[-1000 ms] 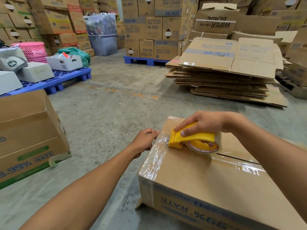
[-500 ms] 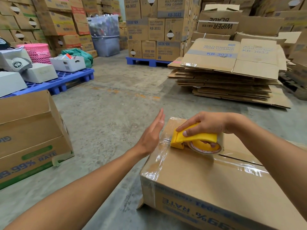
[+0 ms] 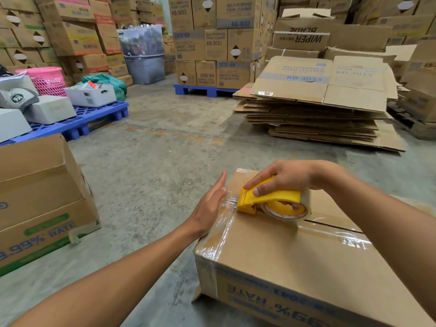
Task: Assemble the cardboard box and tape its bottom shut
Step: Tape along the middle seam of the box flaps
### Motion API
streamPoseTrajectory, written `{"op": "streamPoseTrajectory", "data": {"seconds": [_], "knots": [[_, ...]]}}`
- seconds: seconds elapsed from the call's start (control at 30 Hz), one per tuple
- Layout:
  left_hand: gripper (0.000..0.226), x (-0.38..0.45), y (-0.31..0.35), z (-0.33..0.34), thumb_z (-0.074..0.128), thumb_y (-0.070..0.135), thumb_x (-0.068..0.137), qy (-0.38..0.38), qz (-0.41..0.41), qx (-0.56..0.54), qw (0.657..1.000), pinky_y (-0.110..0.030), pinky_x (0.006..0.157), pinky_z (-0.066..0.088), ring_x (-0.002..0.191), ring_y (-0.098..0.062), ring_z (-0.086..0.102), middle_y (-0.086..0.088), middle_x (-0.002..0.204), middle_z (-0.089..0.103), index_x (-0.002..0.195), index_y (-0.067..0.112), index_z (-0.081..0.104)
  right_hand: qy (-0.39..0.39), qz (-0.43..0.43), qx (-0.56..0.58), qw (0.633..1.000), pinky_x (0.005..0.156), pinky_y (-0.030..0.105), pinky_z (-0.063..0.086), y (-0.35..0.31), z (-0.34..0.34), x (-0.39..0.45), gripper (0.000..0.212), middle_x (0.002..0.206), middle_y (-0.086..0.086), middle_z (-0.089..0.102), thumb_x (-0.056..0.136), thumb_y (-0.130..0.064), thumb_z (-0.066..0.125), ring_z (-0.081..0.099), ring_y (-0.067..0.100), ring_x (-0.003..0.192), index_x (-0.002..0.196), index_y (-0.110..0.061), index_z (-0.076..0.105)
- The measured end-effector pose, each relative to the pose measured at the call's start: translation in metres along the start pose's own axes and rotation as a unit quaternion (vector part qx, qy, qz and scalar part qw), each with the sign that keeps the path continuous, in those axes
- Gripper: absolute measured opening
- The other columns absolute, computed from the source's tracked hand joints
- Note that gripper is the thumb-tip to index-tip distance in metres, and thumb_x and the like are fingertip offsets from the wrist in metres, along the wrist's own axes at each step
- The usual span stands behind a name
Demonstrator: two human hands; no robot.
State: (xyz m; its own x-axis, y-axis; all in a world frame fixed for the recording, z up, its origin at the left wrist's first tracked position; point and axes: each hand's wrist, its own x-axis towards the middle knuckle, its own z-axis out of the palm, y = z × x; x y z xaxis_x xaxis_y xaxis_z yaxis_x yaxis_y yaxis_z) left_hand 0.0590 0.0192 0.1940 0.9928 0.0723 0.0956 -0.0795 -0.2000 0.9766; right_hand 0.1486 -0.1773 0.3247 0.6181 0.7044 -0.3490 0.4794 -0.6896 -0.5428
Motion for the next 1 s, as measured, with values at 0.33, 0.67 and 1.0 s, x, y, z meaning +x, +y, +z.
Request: {"op": "streamPoseTrajectory", "data": {"seconds": [0.33, 0.67, 1.0], "knots": [[0.061, -0.008, 0.01, -0.004, 0.025, 0.035, 0.1, -0.08, 0.065, 0.33, 0.938, -0.027, 0.123, 0.001, 0.15, -0.003, -0.005, 0.008, 0.164, 0.001, 0.157, 0.021, 0.006, -0.001, 0.008, 0.003, 1.0, 0.046, 0.007, 0.046, -0.001, 0.0, 0.002, 0.034, 0.115, -0.008, 0.065, 0.087, -0.041, 0.069, 0.061, 0.005, 0.08, 0.121, -0.042, 0.068], [0.067, -0.004, 0.005, 0.005, 0.021, 0.043, 0.1, -0.142, 0.016, 0.472, 0.87, -0.032, 0.123, 0.0, 0.147, -0.002, -0.017, 0.007, 0.164, -0.015, 0.156, 0.02, -0.008, -0.047, 0.022, 0.076, 0.996, 0.037, 0.024, 0.051, -0.002, -0.002, 0.002, 0.033, 0.081, -0.002, 0.073, 0.087, -0.032, 0.072, 0.061, 0.012, 0.047, 0.12, -0.035, 0.071], [0.073, -0.01, 0.002, 0.01, 0.02, 0.06, 0.098, -0.144, 0.022, 0.516, 0.844, -0.031, 0.123, 0.004, 0.149, -0.002, -0.007, 0.01, 0.165, -0.004, 0.157, 0.022, 0.0, -0.034, -0.013, 0.071, 0.997, 0.043, 0.022, 0.052, 0.022, 0.002, -0.025, 0.042, 0.093, 0.0, 0.074, 0.081, -0.031, 0.078, 0.062, 0.009, 0.046, 0.121, -0.036, 0.069]]}}
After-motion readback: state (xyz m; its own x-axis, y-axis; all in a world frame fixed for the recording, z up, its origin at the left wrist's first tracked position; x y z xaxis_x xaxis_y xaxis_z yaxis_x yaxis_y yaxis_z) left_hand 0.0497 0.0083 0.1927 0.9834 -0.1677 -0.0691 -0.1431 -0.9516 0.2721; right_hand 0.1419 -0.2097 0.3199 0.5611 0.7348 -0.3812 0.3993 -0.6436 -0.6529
